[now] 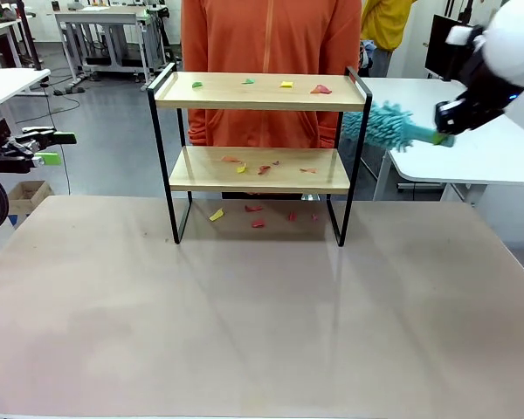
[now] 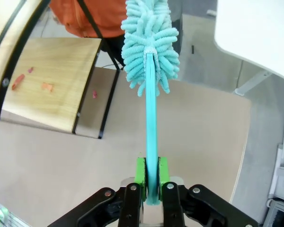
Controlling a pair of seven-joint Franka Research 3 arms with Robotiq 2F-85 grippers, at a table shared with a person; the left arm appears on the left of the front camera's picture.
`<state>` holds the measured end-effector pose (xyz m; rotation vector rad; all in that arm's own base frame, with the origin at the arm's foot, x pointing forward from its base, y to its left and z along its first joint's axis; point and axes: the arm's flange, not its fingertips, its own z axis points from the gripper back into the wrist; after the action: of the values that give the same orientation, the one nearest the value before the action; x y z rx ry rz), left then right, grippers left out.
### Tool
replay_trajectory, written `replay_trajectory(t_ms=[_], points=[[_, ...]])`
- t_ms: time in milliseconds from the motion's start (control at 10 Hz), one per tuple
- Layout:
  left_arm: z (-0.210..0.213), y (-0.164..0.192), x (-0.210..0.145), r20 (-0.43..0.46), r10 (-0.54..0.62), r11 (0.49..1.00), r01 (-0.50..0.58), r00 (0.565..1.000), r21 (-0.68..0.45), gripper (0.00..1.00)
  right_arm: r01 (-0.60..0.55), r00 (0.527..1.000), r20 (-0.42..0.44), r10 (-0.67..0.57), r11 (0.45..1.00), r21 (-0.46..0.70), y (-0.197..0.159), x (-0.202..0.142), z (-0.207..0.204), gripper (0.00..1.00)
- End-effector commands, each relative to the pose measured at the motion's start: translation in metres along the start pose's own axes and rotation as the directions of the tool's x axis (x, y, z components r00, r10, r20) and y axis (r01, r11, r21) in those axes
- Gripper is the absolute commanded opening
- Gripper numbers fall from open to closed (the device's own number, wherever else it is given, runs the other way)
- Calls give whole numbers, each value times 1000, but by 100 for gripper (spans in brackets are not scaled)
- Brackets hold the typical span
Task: Clean the shelf.
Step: Clean the specific section of the Shelf indicated by the human with the Duster.
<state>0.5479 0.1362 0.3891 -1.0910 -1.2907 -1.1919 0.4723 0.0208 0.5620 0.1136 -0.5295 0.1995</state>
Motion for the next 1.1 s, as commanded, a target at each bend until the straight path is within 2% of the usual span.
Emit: replay_trajectory(t_ms=[0,300,600,800,1000], points=[[0,-2,2,7,-17,1000,17,1000,-3,100,-50,999,14,50,999,10,-27,-37,36,14],[0,-2,2,7,-17,1000,17,1000,-3,100,-170,985,-32,170,985,9,-57,-88,95,14],[0,-2,2,7,-17,1000,17,1000,-3,100,-300,943,-115,311,948,105,-64,-130,131,14],[0,-2,2,7,-17,1000,17,1000,-3,100,-404,878,-170,446,885,233,-59,-149,136,14],[0,-2,2,7,-17,1000,17,1000,-3,100,-532,767,-201,609,779,332,-44,-156,121,14]])
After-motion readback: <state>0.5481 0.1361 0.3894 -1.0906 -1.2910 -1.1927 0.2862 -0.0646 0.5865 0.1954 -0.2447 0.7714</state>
